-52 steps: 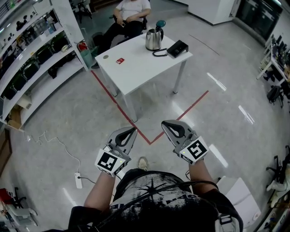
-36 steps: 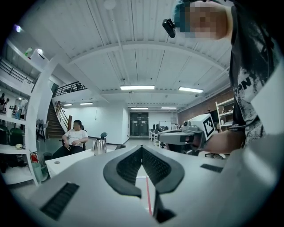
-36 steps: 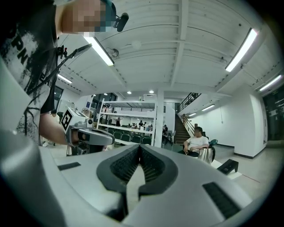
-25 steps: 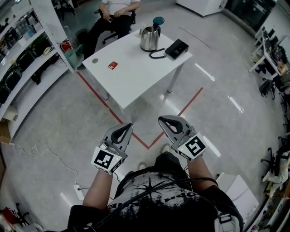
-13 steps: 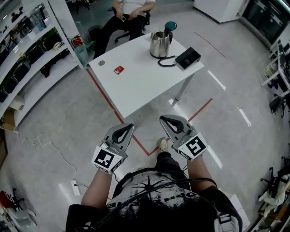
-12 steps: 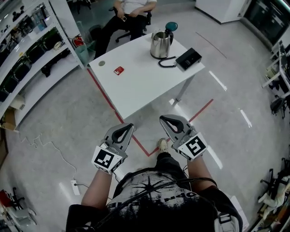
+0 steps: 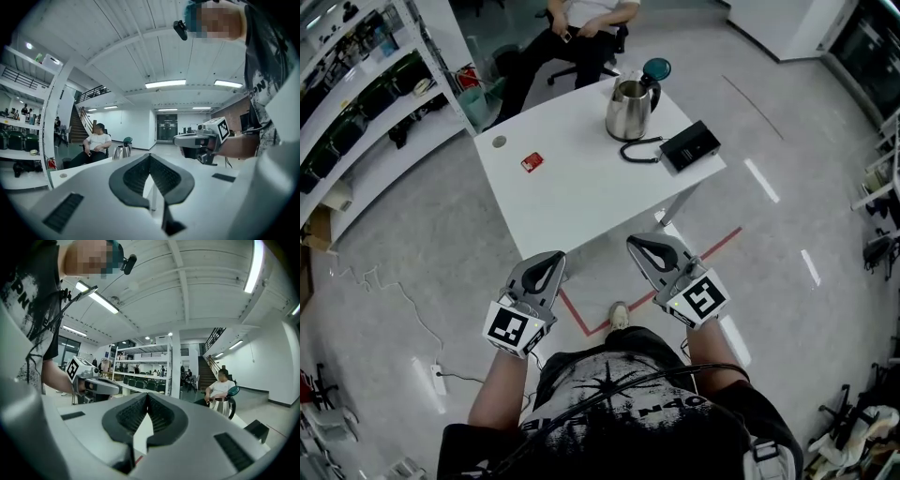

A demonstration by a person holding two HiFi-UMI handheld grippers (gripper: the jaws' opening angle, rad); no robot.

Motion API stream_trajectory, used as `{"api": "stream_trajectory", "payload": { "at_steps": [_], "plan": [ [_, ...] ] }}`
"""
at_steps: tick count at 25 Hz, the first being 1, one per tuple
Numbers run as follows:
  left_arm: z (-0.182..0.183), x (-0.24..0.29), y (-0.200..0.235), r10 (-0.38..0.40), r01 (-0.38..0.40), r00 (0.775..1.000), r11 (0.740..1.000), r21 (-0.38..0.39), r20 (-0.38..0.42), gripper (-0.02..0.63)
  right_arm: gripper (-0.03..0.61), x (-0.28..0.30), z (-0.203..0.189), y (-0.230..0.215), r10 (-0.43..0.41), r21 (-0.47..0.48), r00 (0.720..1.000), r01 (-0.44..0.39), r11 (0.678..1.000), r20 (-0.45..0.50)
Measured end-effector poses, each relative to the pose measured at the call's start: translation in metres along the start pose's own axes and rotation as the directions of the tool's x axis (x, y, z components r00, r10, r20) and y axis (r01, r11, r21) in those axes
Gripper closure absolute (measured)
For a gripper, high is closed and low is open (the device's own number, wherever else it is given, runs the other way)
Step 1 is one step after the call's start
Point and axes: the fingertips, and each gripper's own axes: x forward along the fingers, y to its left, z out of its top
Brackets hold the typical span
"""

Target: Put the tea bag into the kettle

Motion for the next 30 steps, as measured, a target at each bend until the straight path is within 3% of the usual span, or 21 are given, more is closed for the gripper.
{"api": "stream_trajectory", "payload": {
  "at_steps": [13, 30],
  "plan": [
    [0.007, 0.086, 0.015, 0.114, -0.114, 0.993, 0.993, -0.004, 0.006, 0.603, 0.568, 0.003, -0.015, -0.091, 0.101, -0.001, 0.995, -0.101, 0.995, 0.011],
    [-0.002, 0.099, 0.077, 0.181, -0.180, 0.983, 0.982, -0.049, 0.020, 0.603, 0.568, 0.069, -0.019, -0.116, 0.171, 0.005, 0.985, -0.171, 0.985, 0.003]
  ]
}}
